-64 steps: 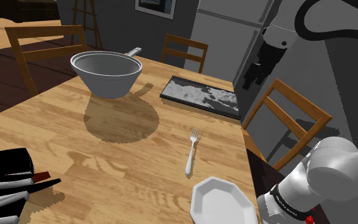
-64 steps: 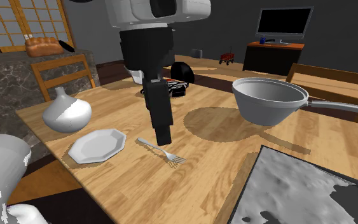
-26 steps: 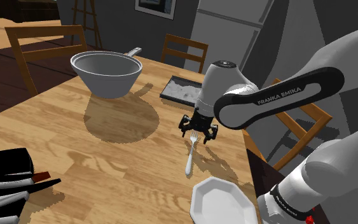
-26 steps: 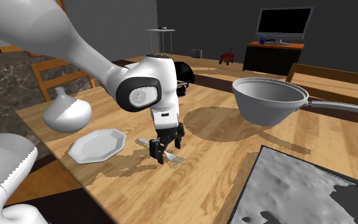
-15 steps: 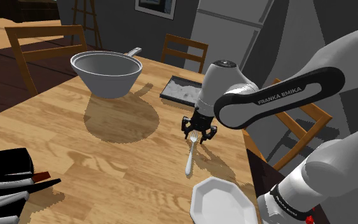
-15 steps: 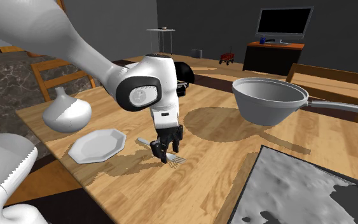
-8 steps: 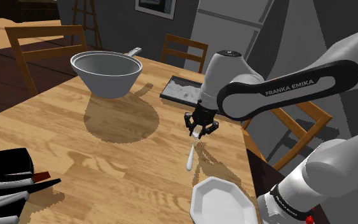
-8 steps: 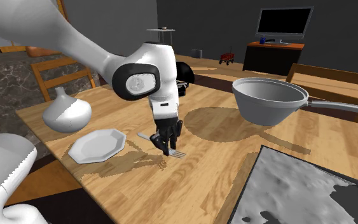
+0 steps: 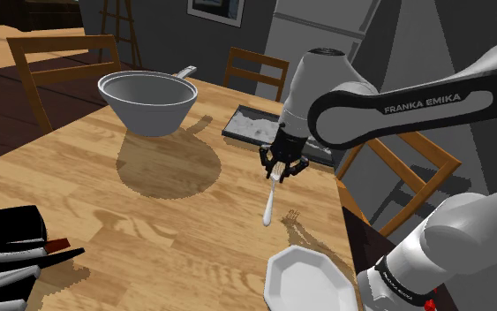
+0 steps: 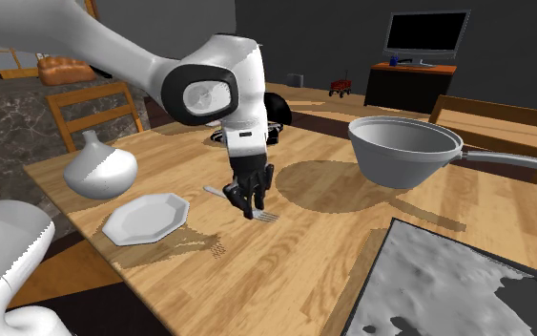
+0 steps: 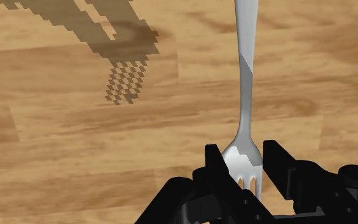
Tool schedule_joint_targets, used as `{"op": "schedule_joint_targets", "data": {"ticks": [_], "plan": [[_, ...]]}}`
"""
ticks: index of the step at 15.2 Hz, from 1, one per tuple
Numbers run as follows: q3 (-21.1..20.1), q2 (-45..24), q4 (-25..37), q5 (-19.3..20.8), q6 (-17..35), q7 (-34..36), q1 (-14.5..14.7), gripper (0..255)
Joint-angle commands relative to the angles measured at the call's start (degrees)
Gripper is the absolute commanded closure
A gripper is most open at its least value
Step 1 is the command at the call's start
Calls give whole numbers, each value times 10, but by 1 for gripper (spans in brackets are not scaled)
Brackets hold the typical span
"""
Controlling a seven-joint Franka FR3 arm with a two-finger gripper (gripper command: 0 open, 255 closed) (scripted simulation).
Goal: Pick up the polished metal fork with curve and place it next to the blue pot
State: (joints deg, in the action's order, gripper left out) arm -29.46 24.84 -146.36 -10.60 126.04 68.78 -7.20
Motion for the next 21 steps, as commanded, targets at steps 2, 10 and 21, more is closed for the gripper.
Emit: {"op": "schedule_joint_targets", "data": {"ticks": [2,10,21], "plan": [[7,11,16,0,-28,-4,1,255],[22,36,60,1,-96,-9,2,255],[39,53,132,8,-184,-13,-1,255]]}}
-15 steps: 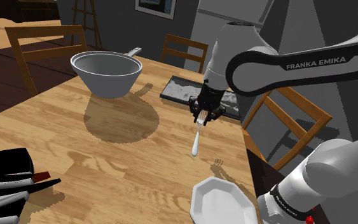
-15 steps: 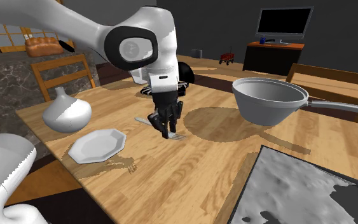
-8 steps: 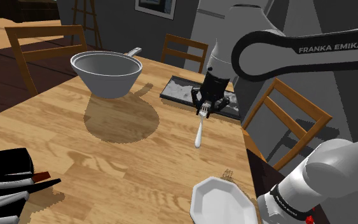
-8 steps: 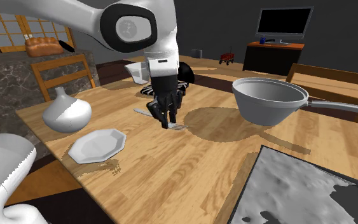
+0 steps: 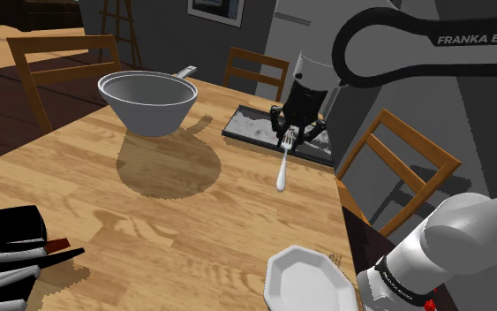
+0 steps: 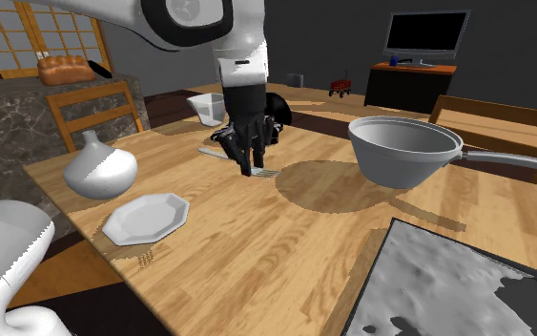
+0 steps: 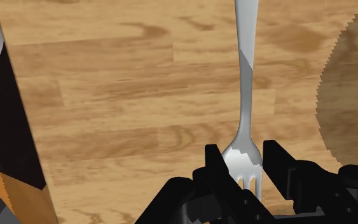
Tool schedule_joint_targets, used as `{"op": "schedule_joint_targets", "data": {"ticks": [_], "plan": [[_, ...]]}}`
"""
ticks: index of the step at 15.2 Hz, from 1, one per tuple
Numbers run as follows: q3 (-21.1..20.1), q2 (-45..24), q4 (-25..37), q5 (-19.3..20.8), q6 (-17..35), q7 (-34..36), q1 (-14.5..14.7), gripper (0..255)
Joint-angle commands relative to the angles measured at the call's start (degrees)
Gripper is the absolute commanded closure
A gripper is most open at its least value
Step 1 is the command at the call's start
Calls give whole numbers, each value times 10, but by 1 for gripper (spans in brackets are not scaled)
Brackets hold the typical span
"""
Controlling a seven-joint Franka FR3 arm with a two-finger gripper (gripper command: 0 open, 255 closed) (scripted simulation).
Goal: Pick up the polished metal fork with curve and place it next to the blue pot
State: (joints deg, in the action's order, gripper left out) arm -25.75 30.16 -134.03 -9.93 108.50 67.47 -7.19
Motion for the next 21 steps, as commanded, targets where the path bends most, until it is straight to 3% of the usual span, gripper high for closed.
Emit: {"op": "schedule_joint_targets", "data": {"ticks": [1,8,15,21], "plan": [[3,1,16,2,-17,-1,-1,255],[11,1,65,7,-67,-1,-4,255],[-19,-167,206,68,-47,22,-43,255],[-38,-322,360,143,-65,55,-49,255]]}}
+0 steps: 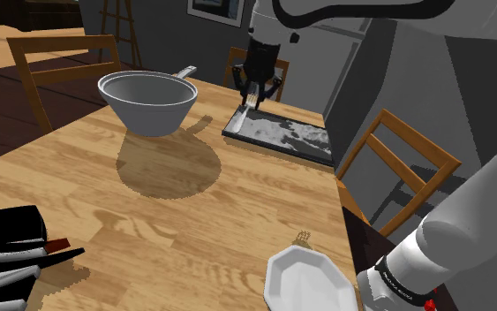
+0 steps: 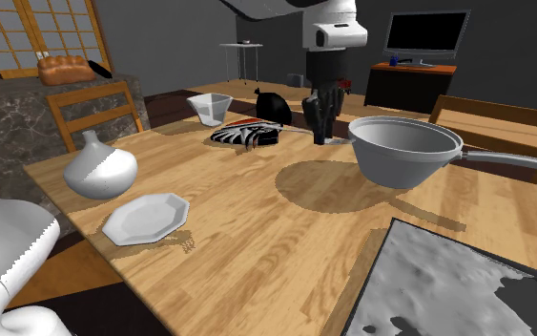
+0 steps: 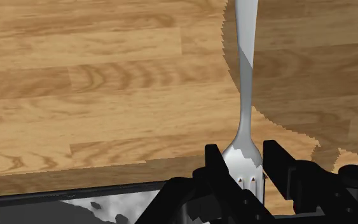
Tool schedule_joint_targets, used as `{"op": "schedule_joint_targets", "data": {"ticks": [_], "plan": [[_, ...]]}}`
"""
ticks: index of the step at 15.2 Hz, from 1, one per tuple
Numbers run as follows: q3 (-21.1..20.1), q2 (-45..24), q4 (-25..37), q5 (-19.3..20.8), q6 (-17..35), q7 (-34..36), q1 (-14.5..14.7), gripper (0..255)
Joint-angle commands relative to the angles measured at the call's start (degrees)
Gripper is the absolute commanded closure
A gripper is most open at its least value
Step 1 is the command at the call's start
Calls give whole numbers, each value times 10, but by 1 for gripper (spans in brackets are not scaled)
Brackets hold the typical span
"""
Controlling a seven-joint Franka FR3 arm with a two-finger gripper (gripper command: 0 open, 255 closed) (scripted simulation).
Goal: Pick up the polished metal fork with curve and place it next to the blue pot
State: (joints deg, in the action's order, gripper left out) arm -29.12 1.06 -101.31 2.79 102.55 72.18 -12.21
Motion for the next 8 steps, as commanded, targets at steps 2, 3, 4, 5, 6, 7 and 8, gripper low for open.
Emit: {"op": "schedule_joint_targets", "data": {"ticks": [2,3,4,5,6,7,8], "plan": [[-6,-86,95,43,-21,18,8,255],[-6,-114,128,57,-30,23,14,255],[-6,-142,163,71,-40,26,21,255],[-5,-172,201,85,-52,29,29,255],[-3,-202,241,99,-66,31,38,255],[0,-233,285,112,-81,32,50,255],[4,-266,333,126,-98,32,63,255]]}}
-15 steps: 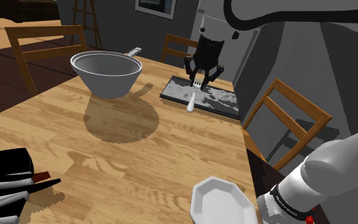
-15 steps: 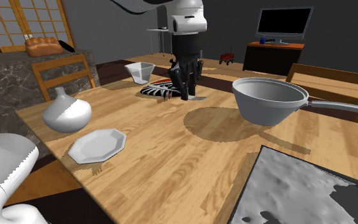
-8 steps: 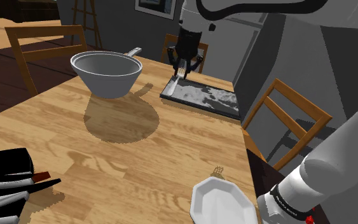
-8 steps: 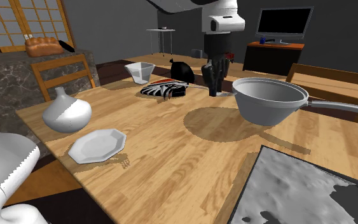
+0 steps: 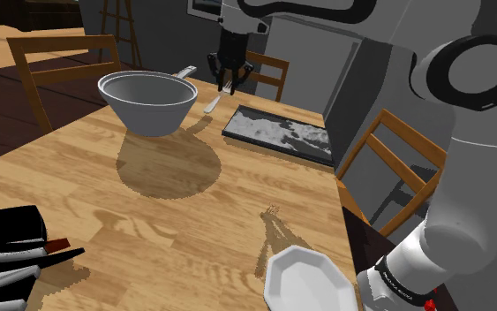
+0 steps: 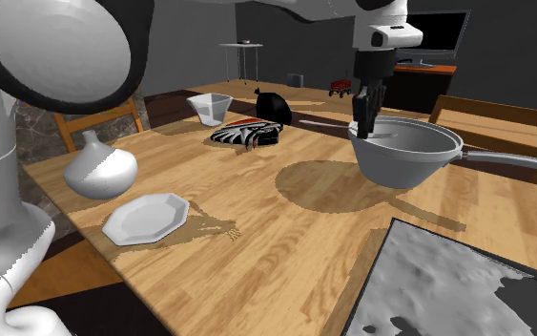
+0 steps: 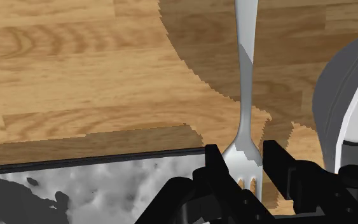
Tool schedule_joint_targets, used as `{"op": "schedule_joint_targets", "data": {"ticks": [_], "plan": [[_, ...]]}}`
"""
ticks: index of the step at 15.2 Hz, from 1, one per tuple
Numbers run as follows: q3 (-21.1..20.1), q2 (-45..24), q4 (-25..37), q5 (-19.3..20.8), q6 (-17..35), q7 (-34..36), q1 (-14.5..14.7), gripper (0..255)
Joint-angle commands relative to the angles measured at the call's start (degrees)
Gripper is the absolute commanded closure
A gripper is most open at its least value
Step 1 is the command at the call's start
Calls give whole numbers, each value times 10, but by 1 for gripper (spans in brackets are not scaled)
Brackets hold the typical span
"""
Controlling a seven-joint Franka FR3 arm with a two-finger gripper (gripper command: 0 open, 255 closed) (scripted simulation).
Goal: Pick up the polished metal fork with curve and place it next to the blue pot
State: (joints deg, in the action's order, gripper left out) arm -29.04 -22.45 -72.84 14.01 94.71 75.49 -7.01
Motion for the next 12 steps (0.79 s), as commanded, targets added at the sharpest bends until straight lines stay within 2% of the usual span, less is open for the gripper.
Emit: {"op": "schedule_joint_targets", "data": {"ticks": [1,12], "plan": [[7,-58,90,23,-35,-2,22,255],[8,-40,-24,17,60,6,2,255]]}}
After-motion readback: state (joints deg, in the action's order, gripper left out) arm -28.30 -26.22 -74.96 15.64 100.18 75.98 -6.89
